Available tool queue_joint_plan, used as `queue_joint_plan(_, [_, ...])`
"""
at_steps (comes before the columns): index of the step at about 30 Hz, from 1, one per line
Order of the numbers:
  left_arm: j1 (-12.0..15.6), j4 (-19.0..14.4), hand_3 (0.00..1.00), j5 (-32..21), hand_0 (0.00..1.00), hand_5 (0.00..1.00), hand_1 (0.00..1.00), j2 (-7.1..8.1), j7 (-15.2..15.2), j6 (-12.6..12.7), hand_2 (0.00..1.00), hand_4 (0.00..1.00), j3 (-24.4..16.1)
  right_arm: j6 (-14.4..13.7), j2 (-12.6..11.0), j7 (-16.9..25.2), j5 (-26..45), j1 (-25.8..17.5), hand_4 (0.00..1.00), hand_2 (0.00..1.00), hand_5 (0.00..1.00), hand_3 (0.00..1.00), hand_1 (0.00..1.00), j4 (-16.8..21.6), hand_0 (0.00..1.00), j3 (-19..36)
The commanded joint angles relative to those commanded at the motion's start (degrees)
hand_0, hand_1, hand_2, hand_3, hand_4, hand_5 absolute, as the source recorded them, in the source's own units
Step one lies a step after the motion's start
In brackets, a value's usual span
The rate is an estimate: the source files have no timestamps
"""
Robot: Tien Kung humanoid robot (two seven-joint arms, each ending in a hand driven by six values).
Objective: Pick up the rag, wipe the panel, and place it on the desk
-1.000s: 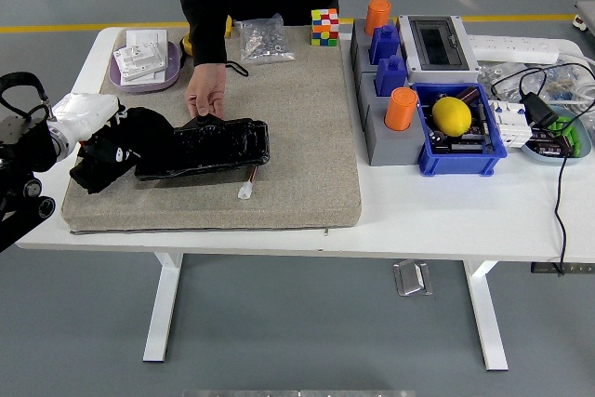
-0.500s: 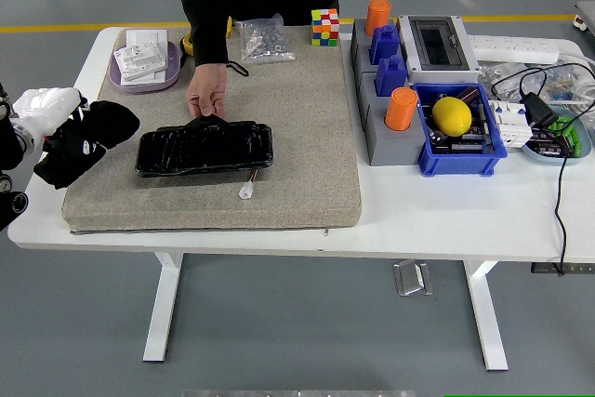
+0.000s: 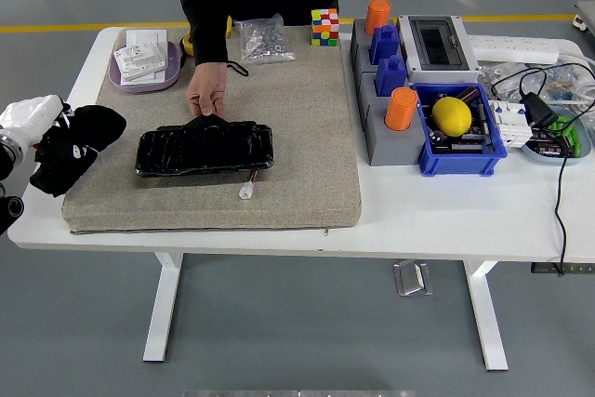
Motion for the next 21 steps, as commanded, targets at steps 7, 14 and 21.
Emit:
queue_joint_plan(7, [0.3, 0.81, 0.413, -0.71, 0.233, 0.002, 0.166, -1.57, -0.11, 0.18, 0.467, 0.385, -0.3, -0.05, -0.04, -0.01, -0.09, 0.16, 0.974, 0.686, 0.435, 0.597, 0.653, -0.02, 0.699, -0.05])
queue_joint_plan(14, [0.32, 1.01, 0.417, -1.1, 0.236, 0.002, 0.168, -2.75, -0.07, 0.1, 0.467, 0.384, 0.28, -0.11, 0.08, 0.06, -0.12, 0.34, 0.974, 0.686, 0.434, 0.597, 0.652, 0.01, 0.699, -0.13])
queue_joint_plan(21, [0.18, 1.17, 0.425, -1.25, 0.239, 0.002, 0.183, -3.34, -0.11, 0.12, 0.47, 0.391, 0.61, -0.12, -0.01, -0.01, -0.23, 0.42, 0.974, 0.685, 0.434, 0.598, 0.653, -0.02, 0.698, -0.03])
